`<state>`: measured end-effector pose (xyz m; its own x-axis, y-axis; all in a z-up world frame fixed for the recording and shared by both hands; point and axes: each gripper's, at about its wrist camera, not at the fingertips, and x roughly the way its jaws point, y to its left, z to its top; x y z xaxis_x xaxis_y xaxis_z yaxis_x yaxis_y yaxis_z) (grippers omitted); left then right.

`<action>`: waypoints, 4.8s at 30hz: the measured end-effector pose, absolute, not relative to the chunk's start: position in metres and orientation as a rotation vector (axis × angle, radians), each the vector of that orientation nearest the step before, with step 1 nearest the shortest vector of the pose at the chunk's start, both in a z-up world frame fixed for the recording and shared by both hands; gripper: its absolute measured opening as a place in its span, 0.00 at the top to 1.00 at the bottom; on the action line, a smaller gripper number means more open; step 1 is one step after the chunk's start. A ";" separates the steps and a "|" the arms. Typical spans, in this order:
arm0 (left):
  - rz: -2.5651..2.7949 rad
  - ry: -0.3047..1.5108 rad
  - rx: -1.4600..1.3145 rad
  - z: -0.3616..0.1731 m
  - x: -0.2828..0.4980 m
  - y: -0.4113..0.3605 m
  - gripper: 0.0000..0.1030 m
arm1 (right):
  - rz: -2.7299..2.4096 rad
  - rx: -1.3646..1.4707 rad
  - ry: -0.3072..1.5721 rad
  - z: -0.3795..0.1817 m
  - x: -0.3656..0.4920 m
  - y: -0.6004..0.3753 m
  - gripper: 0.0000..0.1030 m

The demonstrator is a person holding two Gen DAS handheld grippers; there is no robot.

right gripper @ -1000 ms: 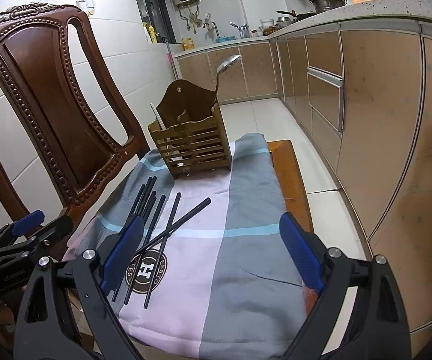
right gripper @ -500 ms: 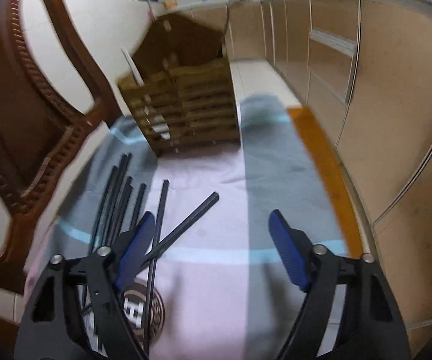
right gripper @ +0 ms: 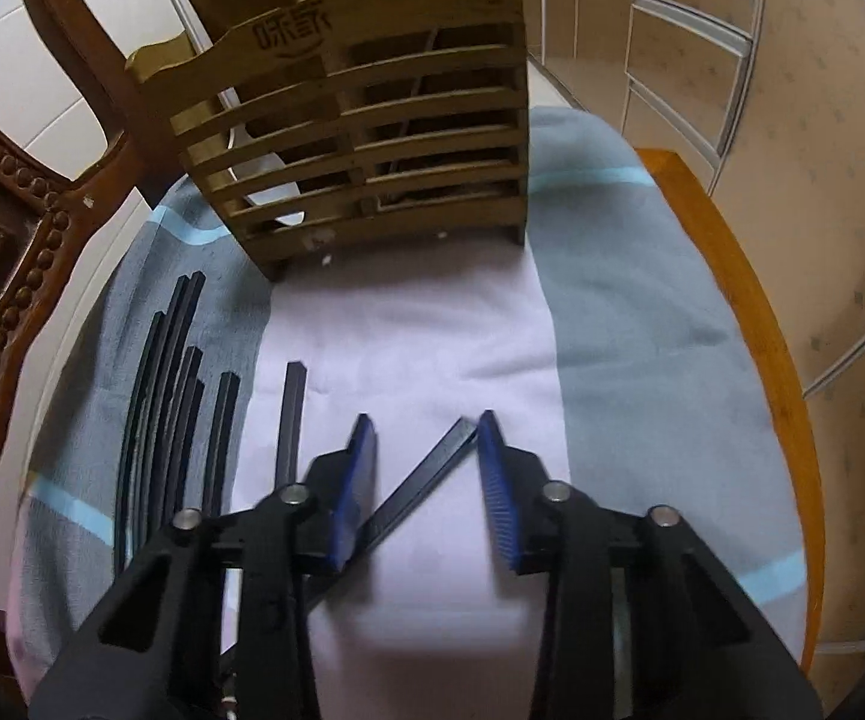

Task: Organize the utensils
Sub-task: 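Grasp the metal serrated utensil on the cloth with the right tool, then grasp a black chopstick with the left tool while the right tool lifts the metal utensil, then lift the chopstick with the left tool while the right tool holds the metal utensil, then lower the metal serrated utensil into the wooden holder with the right tool and open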

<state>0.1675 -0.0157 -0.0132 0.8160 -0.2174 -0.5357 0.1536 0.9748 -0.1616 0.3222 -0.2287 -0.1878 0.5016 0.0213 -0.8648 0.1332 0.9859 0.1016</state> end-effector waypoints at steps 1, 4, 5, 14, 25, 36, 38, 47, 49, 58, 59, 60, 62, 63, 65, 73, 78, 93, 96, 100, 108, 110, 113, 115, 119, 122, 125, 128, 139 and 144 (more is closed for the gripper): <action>-0.196 0.589 -0.109 -0.014 0.169 -0.017 0.04 | -0.058 0.166 1.047 -0.188 0.323 -0.230 0.77; -0.189 0.599 -0.106 -0.017 0.172 -0.020 0.04 | 0.008 0.210 1.061 -0.186 0.321 -0.239 0.83; -0.189 0.605 -0.107 -0.018 0.174 -0.021 0.04 | 0.020 0.211 1.064 -0.186 0.320 -0.240 0.85; -0.199 0.732 -0.069 -0.051 0.207 -0.051 0.04 | 0.137 0.084 1.044 -0.174 0.317 -0.253 0.88; -0.221 0.968 -0.029 -0.100 0.312 -0.113 0.24 | 0.053 0.096 1.111 -0.176 0.313 -0.284 0.81; -0.192 1.092 0.100 -0.140 0.367 -0.153 0.41 | 0.060 0.365 1.087 -0.149 0.300 -0.349 0.81; -0.177 1.123 0.125 -0.150 0.376 -0.158 0.41 | 0.058 0.355 1.082 -0.146 0.298 -0.351 0.81; -0.171 1.104 0.082 -0.150 0.399 -0.163 0.85 | 0.086 0.292 1.106 -0.151 0.299 -0.322 0.81; -0.181 1.115 0.064 -0.148 0.401 -0.162 0.93 | 0.083 0.283 1.105 -0.151 0.299 -0.319 0.81; -0.288 0.884 -0.088 -0.065 0.360 -0.119 0.94 | 0.065 0.230 1.130 -0.163 0.306 -0.301 0.81; -0.300 0.841 -0.101 -0.049 0.350 -0.114 0.94 | 0.066 0.223 1.131 -0.165 0.307 -0.297 0.81; -0.308 0.807 -0.109 -0.037 0.343 -0.109 0.94 | 0.067 0.213 1.132 -0.167 0.308 -0.292 0.81; -0.311 0.718 -0.105 -0.004 0.314 -0.098 0.94 | 0.061 0.188 1.134 -0.171 0.311 -0.282 0.81; -0.314 0.684 -0.099 0.007 0.301 -0.091 0.94 | 0.056 0.171 1.138 -0.174 0.313 -0.277 0.81; -0.314 0.615 -0.099 0.029 0.276 -0.080 0.94 | 0.032 0.129 1.133 -0.179 0.316 -0.269 0.81; -0.337 0.496 -0.060 0.061 0.220 -0.064 0.94 | -0.008 0.065 1.108 -0.177 0.322 -0.259 0.89; -0.325 0.498 -0.061 0.057 0.222 -0.049 0.94 | 0.054 0.134 1.015 -0.142 0.311 -0.269 0.92; -0.366 0.483 -0.081 0.072 0.200 -0.040 0.94 | 0.121 0.156 0.652 0.002 0.215 -0.274 0.93; -0.370 0.475 -0.072 0.074 0.193 -0.044 0.94 | 0.112 0.142 0.579 0.028 0.197 -0.270 0.93; -0.369 0.450 -0.056 0.080 0.184 -0.050 0.94 | 0.104 0.126 0.512 0.054 0.175 -0.266 0.93; -0.379 0.443 -0.061 0.085 0.179 -0.058 0.94 | 0.106 0.109 0.483 0.076 0.150 -0.265 0.93; -0.376 0.439 -0.057 0.085 0.178 -0.061 0.94 | 0.105 0.101 0.495 0.074 0.148 -0.265 0.93; -0.380 0.439 -0.059 0.086 0.179 -0.063 0.94 | 0.104 0.099 0.500 0.073 0.146 -0.267 0.93; -0.381 0.440 -0.059 0.086 0.180 -0.064 0.94 | 0.101 0.093 0.505 0.071 0.144 -0.266 0.93; -0.382 0.438 -0.060 0.086 0.181 -0.065 0.94 | 0.094 0.095 0.512 0.068 0.145 -0.269 0.93; -0.380 0.438 -0.055 0.086 0.181 -0.065 0.94 | 0.094 0.095 0.518 0.065 0.146 -0.268 0.93; -0.380 0.441 -0.056 0.086 0.183 -0.063 0.94 | 0.095 0.092 0.520 0.063 0.148 -0.264 0.93; -0.378 0.443 -0.055 0.085 0.184 -0.063 0.94 | 0.098 0.088 0.525 0.061 0.149 -0.262 0.93; -0.387 0.451 -0.078 0.084 0.191 -0.052 0.94 | 0.100 0.064 0.484 0.088 0.169 -0.255 0.93; -0.392 0.460 -0.117 0.081 0.198 -0.040 0.94 | 0.070 0.029 0.415 0.128 0.214 -0.250 0.93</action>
<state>0.1976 -0.0399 0.0812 0.8232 -0.3935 -0.4092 0.3413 0.9191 -0.1970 0.2136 -0.2501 0.1284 0.9127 0.0742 -0.4018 -0.0621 0.9971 0.0429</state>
